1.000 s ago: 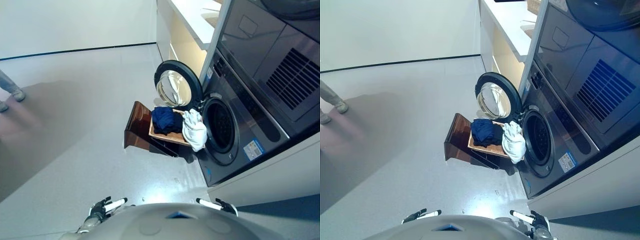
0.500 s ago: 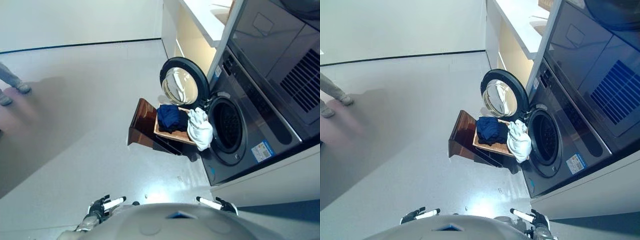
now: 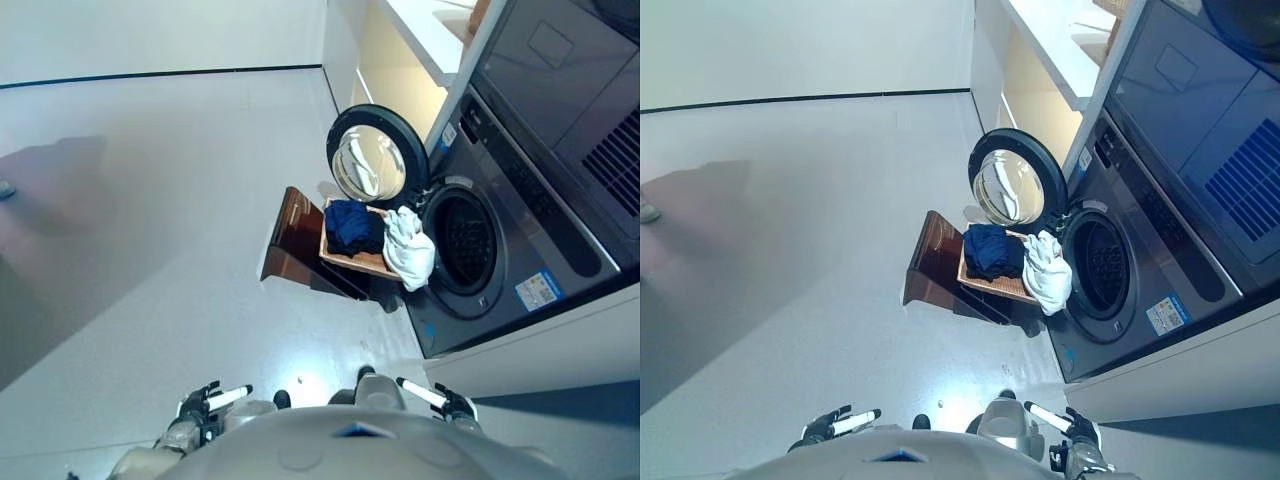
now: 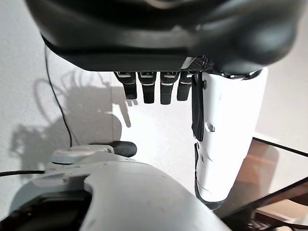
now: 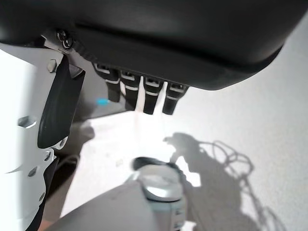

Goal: Pick up the clothes and place them into the washing machine

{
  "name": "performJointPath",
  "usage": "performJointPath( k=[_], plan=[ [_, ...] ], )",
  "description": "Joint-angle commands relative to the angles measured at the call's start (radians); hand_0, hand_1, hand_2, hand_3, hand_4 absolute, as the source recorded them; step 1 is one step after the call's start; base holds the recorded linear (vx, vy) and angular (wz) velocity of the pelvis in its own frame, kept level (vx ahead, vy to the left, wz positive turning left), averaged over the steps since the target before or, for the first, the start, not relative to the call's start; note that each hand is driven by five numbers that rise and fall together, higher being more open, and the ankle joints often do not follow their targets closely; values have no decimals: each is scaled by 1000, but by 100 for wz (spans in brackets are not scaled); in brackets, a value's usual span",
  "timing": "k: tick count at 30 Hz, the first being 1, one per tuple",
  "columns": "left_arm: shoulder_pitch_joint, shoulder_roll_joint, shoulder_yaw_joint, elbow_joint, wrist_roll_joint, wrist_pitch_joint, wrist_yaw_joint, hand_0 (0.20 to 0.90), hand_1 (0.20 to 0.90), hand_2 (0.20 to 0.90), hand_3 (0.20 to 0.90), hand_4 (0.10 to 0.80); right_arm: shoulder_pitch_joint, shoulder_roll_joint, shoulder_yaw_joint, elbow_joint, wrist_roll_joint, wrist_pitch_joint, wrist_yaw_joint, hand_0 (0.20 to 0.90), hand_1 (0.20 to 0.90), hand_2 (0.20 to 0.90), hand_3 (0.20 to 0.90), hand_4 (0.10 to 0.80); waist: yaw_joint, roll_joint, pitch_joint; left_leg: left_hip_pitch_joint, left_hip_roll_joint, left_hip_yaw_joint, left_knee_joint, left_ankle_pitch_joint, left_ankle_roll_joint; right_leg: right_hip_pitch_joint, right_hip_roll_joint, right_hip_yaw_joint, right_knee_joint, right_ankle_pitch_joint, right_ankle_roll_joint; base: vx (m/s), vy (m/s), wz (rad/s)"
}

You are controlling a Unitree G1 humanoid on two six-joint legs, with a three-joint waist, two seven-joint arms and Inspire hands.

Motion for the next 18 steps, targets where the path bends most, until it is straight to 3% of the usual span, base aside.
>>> performJointPath(
  k=[1, 6, 8, 14, 15, 16, 18],
  plan=[
    [-49, 0, -4, -6, -27, -45, 5, 900, 900, 900, 900, 800, -29, -7, -14, 6, -9, -19, -19, 900, 900, 900, 900, 800, -28, -12, 7, 159, -36, -27, -3, -157, -95, -83, 8, 22, -35, 200, -3, 284, -109, 15],
    [-30, -6, -1, 6, -37, -38, 3, 900, 900, 900, 900, 800, -6, -4, -13, 4, -25, -15, -15, 900, 900, 900, 900, 800, -38, -19, -7, 201, -11, -51, -3, -187, -105, -99, 24, 36, 24, 186, -14, 211, -111, 41],
    [-20, -11, 3, 19, -36, -34, -3, 900, 900, 900, 900, 800, 6, -4, -15, 11, -29, -17, -10, 900, 900, 900, 900, 800, -43, -16, -39, 221, 17, -59, -3, -198, -123, -66, 60, 15, 24, 157, -41, 267, -215, 26],
    [-45, -29, -14, 10, -69, -41, 9, 900, 900, 900, 900, 800, -26, -18, -7, -26, -1, -41, -10, 900, 900, 900, 900, 800, -55, 16, -65, 175, 107, -59, 87, -124, -181, -75, 130, -16, 84, 68, -85, 167, -155, 7],
    [-45, -29, -14, 10, -69, -41, 9, 900, 900, 900, 900, 800, -26, -18, -7, -26, -1, -41, -10, 900, 900, 900, 900, 800, -55, 16, -66, 175, 107, -59, 87, -124, -181, -75, 130, -16, 84, 68, -85, 248, -228, 15],
    [-82, -36, -29, -18, -82, -43, 14, 900, 900, 900, 900, 800, -25, -27, -11, -10, 8, -38, -19, 900, 900, 900, 900, 800, -62, 13, -61, 137, 128, -50, 186, -72, -207, -40, 154, -17, 92, 31, -116, 184, -166, 24],
    [-91, -40, -34, -28, -86, -45, 15, 900, 900, 900, 900, 800, -21, -30, -15, -5, 8, -37, -20, 900, 900, 900, 900, 800, -64, 12, -60, 123, 127, -45, 221, -55, -215, -24, 158, -23, 86, 25, -122, 170, -174, 41]
  ],
)
